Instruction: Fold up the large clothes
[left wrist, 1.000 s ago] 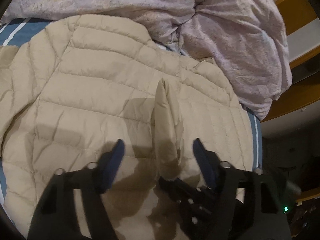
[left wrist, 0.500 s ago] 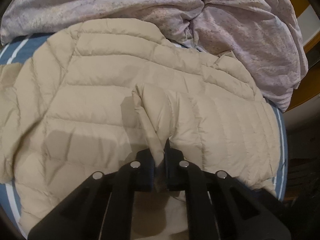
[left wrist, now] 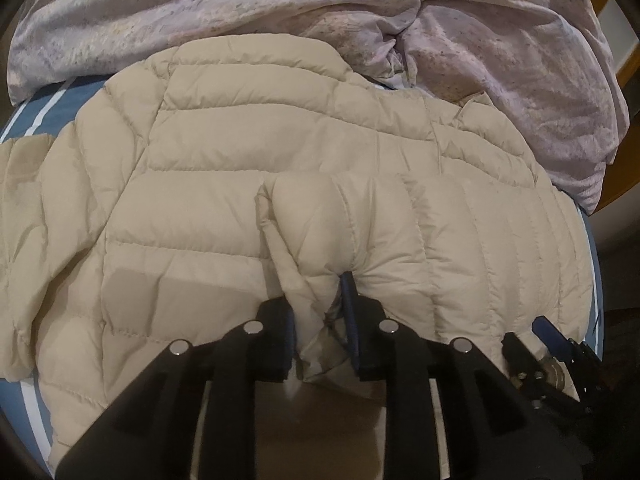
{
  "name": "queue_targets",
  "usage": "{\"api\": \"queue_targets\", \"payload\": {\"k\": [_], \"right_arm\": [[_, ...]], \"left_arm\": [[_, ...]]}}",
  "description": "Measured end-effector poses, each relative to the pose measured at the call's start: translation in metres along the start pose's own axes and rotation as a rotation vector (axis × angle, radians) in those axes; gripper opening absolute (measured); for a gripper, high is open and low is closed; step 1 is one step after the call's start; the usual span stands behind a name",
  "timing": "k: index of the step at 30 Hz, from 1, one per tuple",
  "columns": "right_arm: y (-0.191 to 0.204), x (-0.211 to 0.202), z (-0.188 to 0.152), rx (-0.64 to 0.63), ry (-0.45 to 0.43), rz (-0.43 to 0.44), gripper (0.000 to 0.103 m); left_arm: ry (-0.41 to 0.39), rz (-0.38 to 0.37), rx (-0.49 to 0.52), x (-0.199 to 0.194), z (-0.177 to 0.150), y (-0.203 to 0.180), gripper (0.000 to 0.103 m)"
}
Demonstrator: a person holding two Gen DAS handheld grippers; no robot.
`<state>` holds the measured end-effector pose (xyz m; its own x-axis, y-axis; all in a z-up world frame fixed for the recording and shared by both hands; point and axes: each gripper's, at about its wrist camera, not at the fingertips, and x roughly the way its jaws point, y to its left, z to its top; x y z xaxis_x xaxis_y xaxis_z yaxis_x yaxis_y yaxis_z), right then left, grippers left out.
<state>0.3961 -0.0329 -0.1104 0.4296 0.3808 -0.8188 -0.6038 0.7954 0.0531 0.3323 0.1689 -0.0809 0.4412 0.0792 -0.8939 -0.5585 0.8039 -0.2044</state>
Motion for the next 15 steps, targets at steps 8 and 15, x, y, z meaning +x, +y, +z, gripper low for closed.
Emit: {"api": "queue_targets", "payload": {"k": [8, 15], "right_arm": [[0.005, 0.000, -0.005, -0.043, -0.065, -0.037, 0.062], [0.003, 0.001, -0.001, -0.021, -0.020, -0.064, 0.074]], "left_arm": [[-0.024, 0.011, -0.041, -0.026, -0.009, 0.020, 0.043], [-0.085, 0.082, -0.119, -0.076, -0.037, 0.070, 0.052]]}}
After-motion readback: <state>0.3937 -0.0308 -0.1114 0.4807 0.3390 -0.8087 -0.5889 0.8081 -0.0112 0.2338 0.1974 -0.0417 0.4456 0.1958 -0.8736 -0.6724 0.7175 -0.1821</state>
